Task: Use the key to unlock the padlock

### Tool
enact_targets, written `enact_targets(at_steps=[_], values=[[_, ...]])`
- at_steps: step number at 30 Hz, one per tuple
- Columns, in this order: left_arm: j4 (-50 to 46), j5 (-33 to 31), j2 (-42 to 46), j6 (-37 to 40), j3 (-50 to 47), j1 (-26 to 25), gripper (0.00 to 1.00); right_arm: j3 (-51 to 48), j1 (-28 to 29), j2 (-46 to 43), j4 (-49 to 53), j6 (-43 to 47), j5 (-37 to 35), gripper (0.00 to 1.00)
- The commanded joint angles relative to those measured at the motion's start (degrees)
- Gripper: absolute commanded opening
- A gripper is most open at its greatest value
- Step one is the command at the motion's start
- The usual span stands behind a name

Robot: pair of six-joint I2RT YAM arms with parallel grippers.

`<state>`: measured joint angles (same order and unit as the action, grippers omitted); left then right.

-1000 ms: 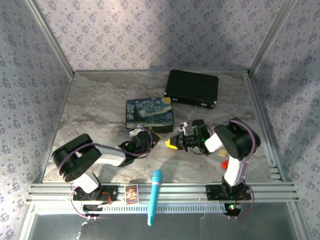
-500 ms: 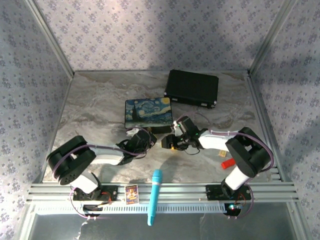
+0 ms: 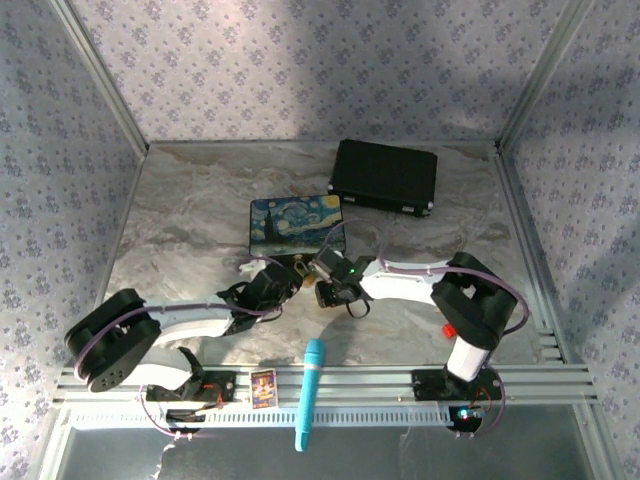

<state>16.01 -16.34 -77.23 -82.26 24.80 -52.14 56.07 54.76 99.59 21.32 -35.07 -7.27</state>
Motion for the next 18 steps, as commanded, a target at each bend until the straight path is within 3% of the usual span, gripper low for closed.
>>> enact_targets(at_steps=[1,6,13,18], values=[[-2.4,-1.7,0.8,0.8,-0.6,-0.4,0.39,1.9,0.9,5.3,5.2,0.8,-8.5,0.4],[-2.4,-1.6,1.2,0.6,-0.8,-0.9,0.4,0.3,1.0,5.9,3.6,0.6,-8.7,0.3],[-5.6,-2.1,3.7,3.0,0.4,-1.1,0.4,-3.4,-1.5,3.3,-2.1,4.8,-4.1,0.05],[-7.8,-2.6,6.0,5.8,1.7,-1.3,0.4,-8.9,-4.2,-3.4,-4.1,9.4,1.5,0.02]])
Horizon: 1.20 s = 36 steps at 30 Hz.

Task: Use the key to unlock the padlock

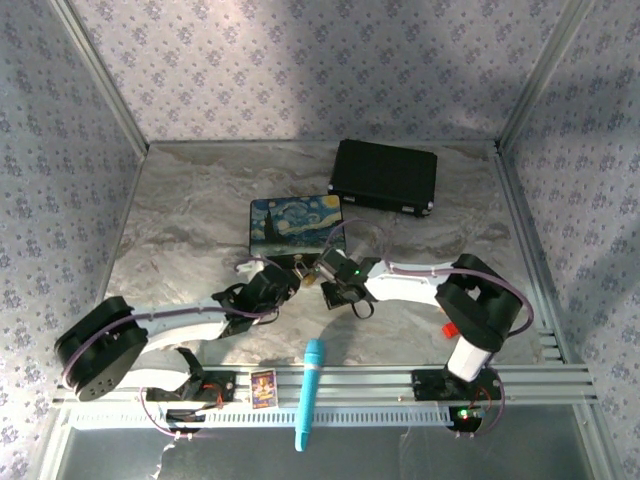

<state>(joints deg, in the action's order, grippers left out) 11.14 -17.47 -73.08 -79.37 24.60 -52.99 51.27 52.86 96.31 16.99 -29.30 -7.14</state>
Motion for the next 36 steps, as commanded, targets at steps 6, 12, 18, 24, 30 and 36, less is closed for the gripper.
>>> enact_targets(at_steps=[6,12,18,24,30,36], values=[[-3.9,-1.5,3.2,6.3,4.5,-1.7,0.4,-7.9,-6.0,-8.3,2.2,8.8,5.8,0.02],[-3.2,-0.4,2.3,6.8,5.6,-2.0,0.4,-5.8,-6.7,-8.5,1.3,5.4,7.6,0.26],[-3.4,0.0,2.1,6.3,5.5,-2.1,0.39,-0.1,-3.2,-3.5,-0.1,-2.7,0.2,0.57],[-4.5,0.3,2.4,5.8,5.5,-2.1,0.4,4.8,-0.2,2.6,2.0,-4.8,-4.9,0.59],[-4.3,-0.2,2.1,5.1,5.0,-2.1,0.39,7.8,1.6,6.3,7.7,-7.6,-11.7,0.58],[-3.8,0.5,1.2,4.9,5.4,-2.1,0.39,4.8,2.1,4.6,9.5,-8.6,-11.7,0.47]])
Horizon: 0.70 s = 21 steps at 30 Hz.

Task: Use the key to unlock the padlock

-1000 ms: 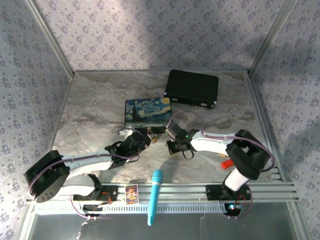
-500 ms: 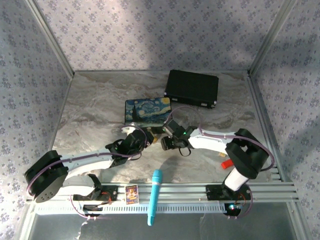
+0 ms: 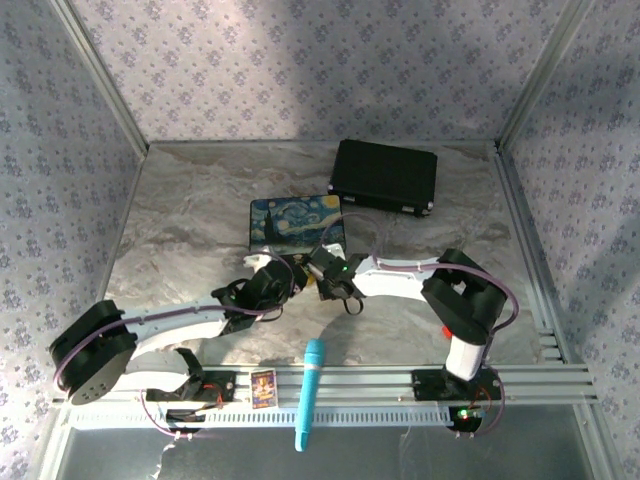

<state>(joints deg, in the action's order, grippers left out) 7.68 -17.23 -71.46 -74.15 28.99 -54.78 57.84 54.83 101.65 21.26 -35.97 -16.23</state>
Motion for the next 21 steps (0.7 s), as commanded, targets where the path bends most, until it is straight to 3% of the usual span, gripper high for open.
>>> enact_targets(at_steps=[1,6,10,15,21], values=[[-0.2,0.3,-0.6,-0.4,1.0,-0.3,0.4,-2.6,0.2,-1.4,5.1,-2.1,-2.2,0.44],[0.6,0.6,-1.7,-0.7,1.2,-0.3,0.4,-5.2,0.4,-3.3,3.0,-2.1,-0.5,0.35],[0.8,1.4,-2.5,-0.9,1.8,-0.4,0.4,-6.0,0.4,-3.2,1.1,-2.3,1.4,0.33],[0.4,1.1,-2.5,-0.8,2.0,-0.6,0.39,-7.8,0.4,-3.8,-0.1,-2.4,1.7,0.14],[-0.3,0.5,-2.6,-0.1,2.5,-0.7,0.4,-14.3,-3.2,-10.1,-8.4,2.8,7.4,0.02]])
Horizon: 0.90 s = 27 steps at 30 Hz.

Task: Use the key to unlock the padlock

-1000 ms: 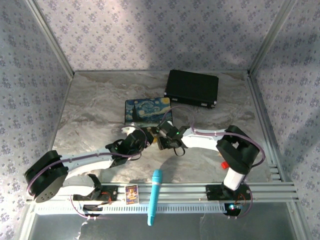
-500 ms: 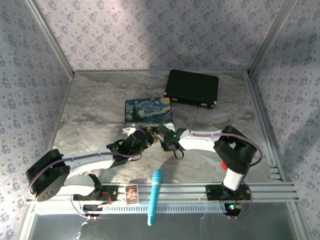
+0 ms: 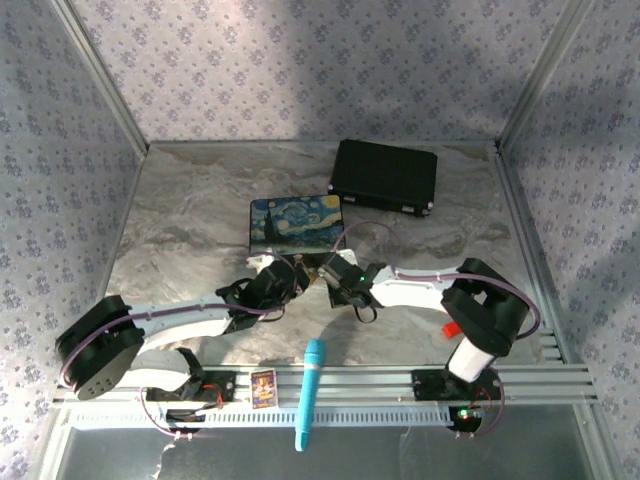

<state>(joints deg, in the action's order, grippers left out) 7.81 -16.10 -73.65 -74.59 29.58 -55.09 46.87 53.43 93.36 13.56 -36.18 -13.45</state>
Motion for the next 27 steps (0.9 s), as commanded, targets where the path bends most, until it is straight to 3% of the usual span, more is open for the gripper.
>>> enact_targets(at_steps=[1,8,18,27], values=[[-0.5,-0.7,-0.5,0.4,2.1,-0.4,0.4,-4.3,-2.8,-3.4,-2.0,4.8,6.4,0.01],[1.5,-0.2,-2.5,2.0,3.4,-0.8,0.39,-7.5,-7.9,-10.8,-2.8,13.2,15.8,0.0],[13.3,3.1,-7.2,6.4,5.8,-3.3,0.39,-8.3,-7.7,-16.0,-5.3,12.2,23.2,0.0],[20.2,1.4,-8.4,-3.0,1.7,-3.4,0.32,-9.2,-6.4,-20.8,-9.0,8.2,23.5,0.0]])
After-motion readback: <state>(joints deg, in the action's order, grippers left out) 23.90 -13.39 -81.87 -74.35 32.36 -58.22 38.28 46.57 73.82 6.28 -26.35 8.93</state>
